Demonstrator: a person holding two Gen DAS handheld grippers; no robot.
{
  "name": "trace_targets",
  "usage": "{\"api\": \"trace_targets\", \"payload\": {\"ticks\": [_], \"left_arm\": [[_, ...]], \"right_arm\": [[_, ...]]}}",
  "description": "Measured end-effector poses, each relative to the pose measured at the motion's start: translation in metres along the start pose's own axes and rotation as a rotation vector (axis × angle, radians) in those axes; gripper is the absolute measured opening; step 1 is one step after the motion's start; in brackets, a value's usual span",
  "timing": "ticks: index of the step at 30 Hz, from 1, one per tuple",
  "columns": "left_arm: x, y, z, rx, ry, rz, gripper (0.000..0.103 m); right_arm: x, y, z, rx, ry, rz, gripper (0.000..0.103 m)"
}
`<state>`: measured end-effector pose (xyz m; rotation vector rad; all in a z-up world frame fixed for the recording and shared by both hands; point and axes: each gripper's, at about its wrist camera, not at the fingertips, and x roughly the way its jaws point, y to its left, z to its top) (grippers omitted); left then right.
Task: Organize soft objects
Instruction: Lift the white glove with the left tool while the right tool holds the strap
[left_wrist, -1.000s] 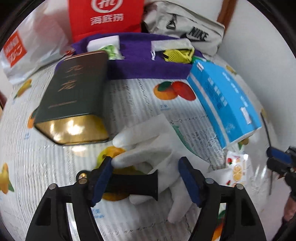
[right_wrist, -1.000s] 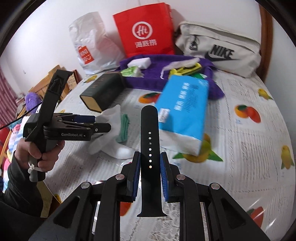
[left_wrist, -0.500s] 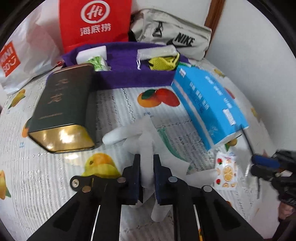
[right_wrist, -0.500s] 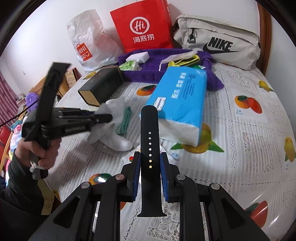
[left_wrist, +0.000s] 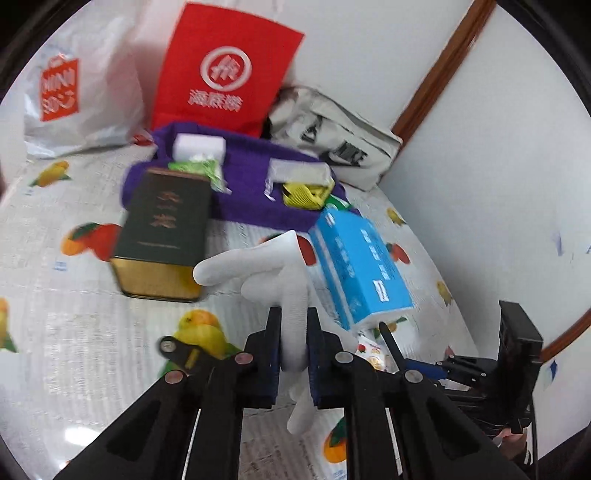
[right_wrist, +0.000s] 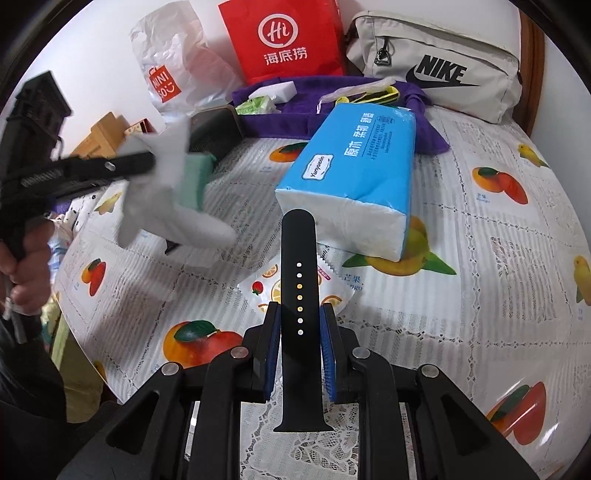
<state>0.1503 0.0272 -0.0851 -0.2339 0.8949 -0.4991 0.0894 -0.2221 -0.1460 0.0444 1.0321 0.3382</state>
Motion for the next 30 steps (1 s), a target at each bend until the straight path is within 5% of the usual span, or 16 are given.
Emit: {"api": "trace_targets", "payload": {"ticks": [6, 15, 30], "left_arm": [[-0.022, 0.021, -0.009, -0.04, -0.022, 0.065, 0.012], [-0.012, 0.053, -0.036, -0.124, 0.052, 0.166, 0.012], [-0.03, 0.05, -0.02, -0.136, 0.012, 0.143, 0.012]], "right_arm": [[-0.004, 0.001, -0.004, 0.0, -0.006, -0.005, 0.021], [-0.005, 0.004, -0.006, -0.004, 0.004, -0.017, 0.021], [-0.034, 0.014, 0.017, -0.023, -0.084, 0.039, 0.021]]}}
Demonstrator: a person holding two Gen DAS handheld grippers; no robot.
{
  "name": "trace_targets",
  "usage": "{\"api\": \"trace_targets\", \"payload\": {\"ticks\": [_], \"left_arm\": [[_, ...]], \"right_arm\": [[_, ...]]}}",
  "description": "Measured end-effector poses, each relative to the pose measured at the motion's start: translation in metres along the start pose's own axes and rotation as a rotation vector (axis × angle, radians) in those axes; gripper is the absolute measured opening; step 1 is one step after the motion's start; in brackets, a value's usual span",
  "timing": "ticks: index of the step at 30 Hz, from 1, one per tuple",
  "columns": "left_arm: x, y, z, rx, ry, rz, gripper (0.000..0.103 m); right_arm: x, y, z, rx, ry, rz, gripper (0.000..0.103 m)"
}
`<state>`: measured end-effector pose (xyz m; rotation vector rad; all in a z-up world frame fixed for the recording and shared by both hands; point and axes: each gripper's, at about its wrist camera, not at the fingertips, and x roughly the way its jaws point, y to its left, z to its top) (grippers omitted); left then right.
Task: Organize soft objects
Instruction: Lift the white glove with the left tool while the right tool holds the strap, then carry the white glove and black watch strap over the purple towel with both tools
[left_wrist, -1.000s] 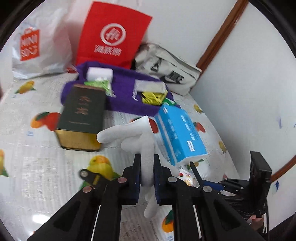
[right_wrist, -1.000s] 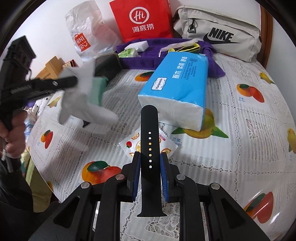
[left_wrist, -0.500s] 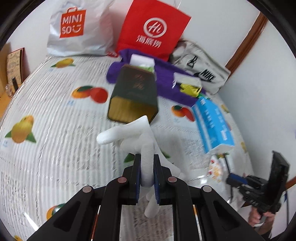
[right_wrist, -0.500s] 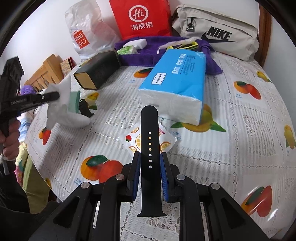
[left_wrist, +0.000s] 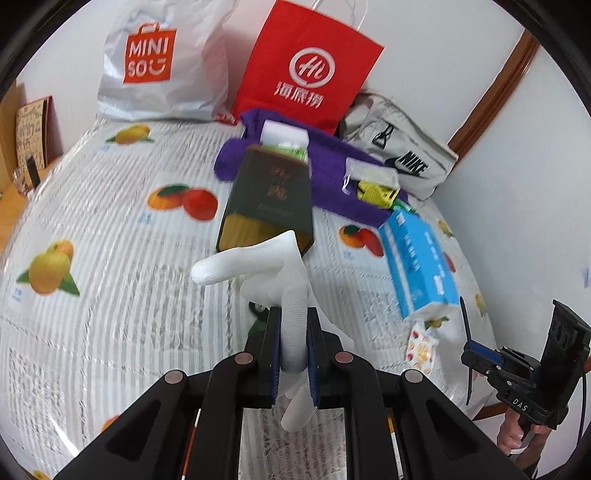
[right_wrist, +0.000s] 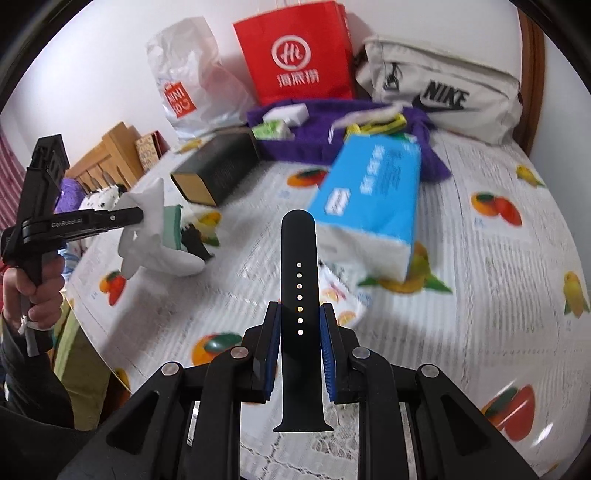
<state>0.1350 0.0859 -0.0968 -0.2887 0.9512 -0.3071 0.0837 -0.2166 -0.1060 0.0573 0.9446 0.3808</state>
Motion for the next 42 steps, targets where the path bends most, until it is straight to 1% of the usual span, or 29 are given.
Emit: {"api": "trace_targets", "payload": {"ticks": [5, 13, 22, 26, 32, 38, 42], "left_arm": [[-0.011, -0.005, 0.018, 0.005, -0.033, -0.02, 0.012], [-0.016, -0.015, 0.053, 0.031, -0.075, -0.024, 0.012], [-0.01, -0.021, 0.089, 0.051, -0.102, -0.017, 0.012], [0.0, -0.022, 0.109, 0.057, -0.101, -0.005, 0.012], [0.021, -0.026, 0.139, 0.061, -0.09, -0.014, 0.012], [0.055, -0.029, 0.17, 0.063, -0.063, -0.041, 0.012], [0.077, -0.034, 0.188, 0.075, -0.05, -0.038, 0.012]], "right_arm": [[-0.004, 0.0, 0.025, -0.01, -0.039, 0.012, 0.021], [-0.003, -0.005, 0.069, -0.013, -0.095, 0.017, 0.021], [0.009, -0.024, 0.115, 0.015, -0.126, -0.023, 0.021], [0.019, -0.032, 0.137, 0.021, -0.14, -0.042, 0.021], [0.043, -0.048, 0.172, 0.035, -0.144, -0.06, 0.021], [0.069, -0.062, 0.204, 0.038, -0.138, -0.067, 0.021], [0.083, -0.068, 0.219, 0.028, -0.132, -0.068, 0.021]]}}
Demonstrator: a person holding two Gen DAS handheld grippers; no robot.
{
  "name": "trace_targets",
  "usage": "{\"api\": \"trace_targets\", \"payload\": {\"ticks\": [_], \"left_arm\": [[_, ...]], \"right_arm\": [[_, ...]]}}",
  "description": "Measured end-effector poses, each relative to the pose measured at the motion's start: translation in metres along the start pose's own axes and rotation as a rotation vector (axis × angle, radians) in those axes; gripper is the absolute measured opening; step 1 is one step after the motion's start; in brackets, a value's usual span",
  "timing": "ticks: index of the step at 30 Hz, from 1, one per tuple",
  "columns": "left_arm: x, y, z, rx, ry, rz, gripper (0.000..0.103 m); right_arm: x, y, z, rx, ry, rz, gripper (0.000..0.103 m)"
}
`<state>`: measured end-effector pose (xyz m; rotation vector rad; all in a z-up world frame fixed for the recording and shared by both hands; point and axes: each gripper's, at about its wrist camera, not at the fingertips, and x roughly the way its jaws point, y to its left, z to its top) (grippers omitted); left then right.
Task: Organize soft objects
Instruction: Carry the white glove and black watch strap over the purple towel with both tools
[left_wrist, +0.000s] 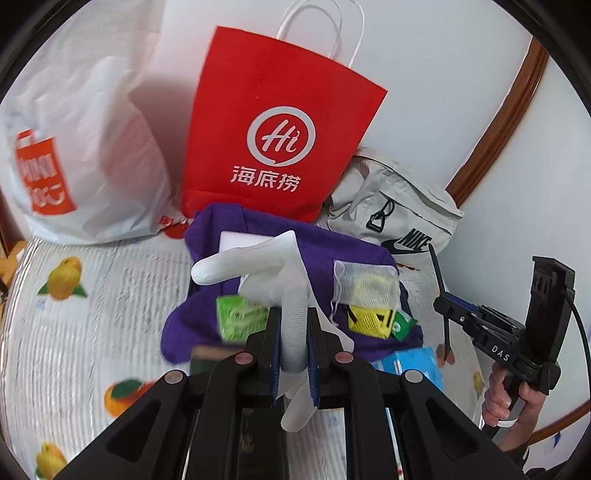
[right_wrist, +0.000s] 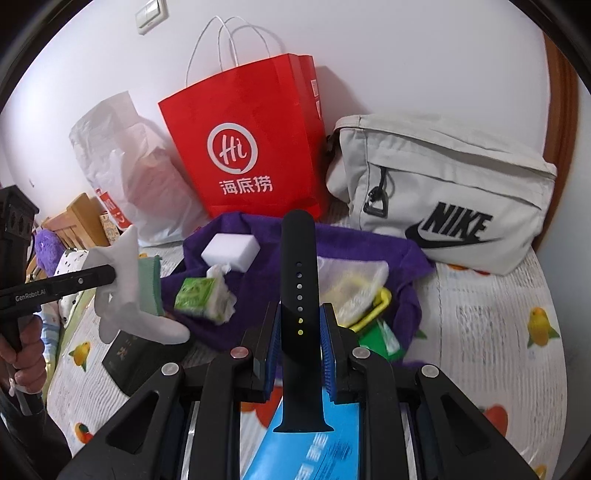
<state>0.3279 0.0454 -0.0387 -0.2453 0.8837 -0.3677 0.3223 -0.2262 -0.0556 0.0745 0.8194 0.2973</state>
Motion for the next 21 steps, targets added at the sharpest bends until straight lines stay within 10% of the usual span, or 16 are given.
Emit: {"api": "trace_targets", "payload": {"ticks": [21], "left_arm": [[0.132, -0.009, 0.033, 0.013, 0.171, -0.02, 0.012]], "right_arm": [[0.089, -0.033, 0.016, 0.003, 0.162, -0.012, 0.021]]}}
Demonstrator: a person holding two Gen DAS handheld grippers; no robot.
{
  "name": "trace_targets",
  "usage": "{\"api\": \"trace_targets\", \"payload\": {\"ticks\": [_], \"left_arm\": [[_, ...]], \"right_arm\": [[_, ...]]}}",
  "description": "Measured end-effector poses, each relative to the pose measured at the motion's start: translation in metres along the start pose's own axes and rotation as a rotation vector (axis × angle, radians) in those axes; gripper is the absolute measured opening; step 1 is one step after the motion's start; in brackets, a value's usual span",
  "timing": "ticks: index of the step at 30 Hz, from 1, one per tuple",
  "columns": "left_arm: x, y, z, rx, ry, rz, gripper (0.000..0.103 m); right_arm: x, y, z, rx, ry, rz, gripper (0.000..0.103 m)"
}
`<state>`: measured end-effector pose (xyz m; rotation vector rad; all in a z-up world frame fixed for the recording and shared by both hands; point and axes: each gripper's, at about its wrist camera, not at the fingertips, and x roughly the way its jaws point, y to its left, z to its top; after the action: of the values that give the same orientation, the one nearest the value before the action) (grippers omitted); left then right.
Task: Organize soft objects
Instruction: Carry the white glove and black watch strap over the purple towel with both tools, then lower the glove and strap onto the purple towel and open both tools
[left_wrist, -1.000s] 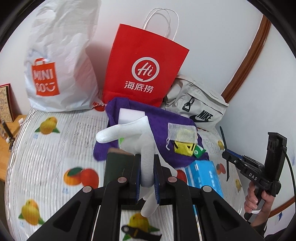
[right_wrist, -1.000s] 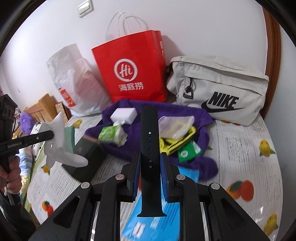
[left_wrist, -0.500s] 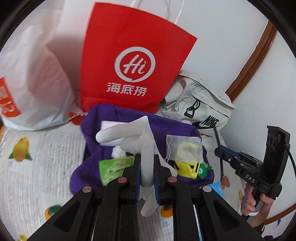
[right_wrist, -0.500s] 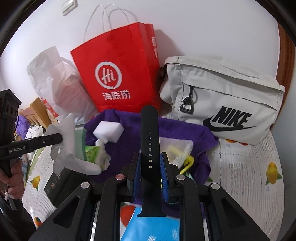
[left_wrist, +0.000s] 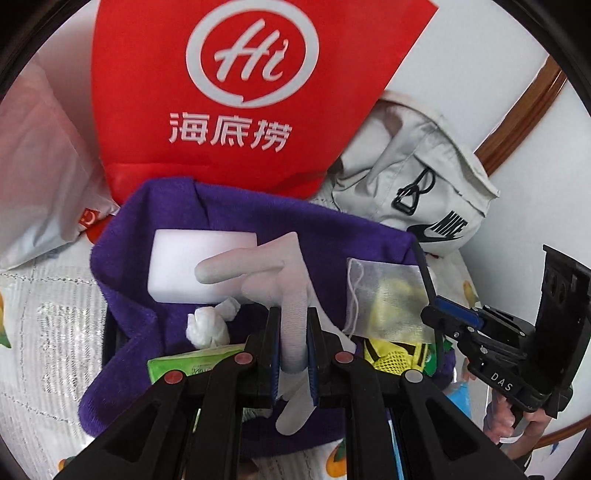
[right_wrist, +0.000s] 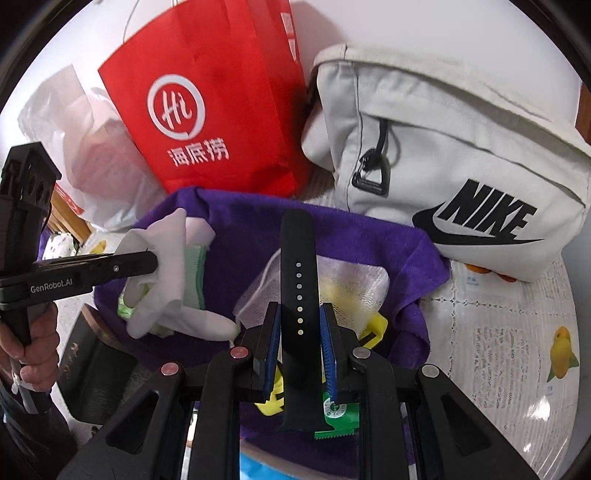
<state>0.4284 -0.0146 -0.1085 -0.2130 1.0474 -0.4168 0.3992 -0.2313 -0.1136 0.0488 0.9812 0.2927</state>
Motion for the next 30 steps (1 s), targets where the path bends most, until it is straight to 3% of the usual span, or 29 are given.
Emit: {"api": "trace_targets", "payload": {"ticks": [3, 4, 5, 7, 9, 12, 21, 30], "left_arm": [[0.007, 0.0, 0.001, -0.002, 0.011, 0.004, 0.013], [0.008, 0.001, 0.002, -0.002, 0.012, 0.005, 0.017], [0.008, 0.0, 0.002, -0.001, 0.015, 0.007, 0.022], [0.008, -0.001, 0.003, 0.006, 0.012, 0.015, 0.045], [0.005, -0.003, 0.003, 0.021, -0.006, 0.034, 0.051], [0.001, -0.003, 0.002, 0.025, -0.007, 0.073, 0.053], [-0.035, 0.001, -0.013, 0.027, -0.045, 0.135, 0.056], [-0.094, -0.027, -0.046, 0.086, -0.128, 0.219, 0.056]], "right_arm": [[0.009, -0.003, 0.0, 0.007, 0.023, 0.0, 0.021], [0.01, -0.004, 0.0, 0.008, 0.028, -0.001, 0.021], [0.011, -0.004, 0.001, 0.008, 0.028, 0.001, 0.021], [0.009, -0.002, 0.001, 0.006, 0.023, 0.007, 0.023], [0.008, -0.001, 0.001, -0.002, 0.02, 0.013, 0.036], [0.002, 0.002, -0.001, -0.015, 0.002, 0.007, 0.042], [-0.034, 0.009, -0.009, -0.016, -0.043, 0.006, 0.043], [-0.084, 0.036, -0.043, -0.028, -0.078, 0.018, 0.043]]}}
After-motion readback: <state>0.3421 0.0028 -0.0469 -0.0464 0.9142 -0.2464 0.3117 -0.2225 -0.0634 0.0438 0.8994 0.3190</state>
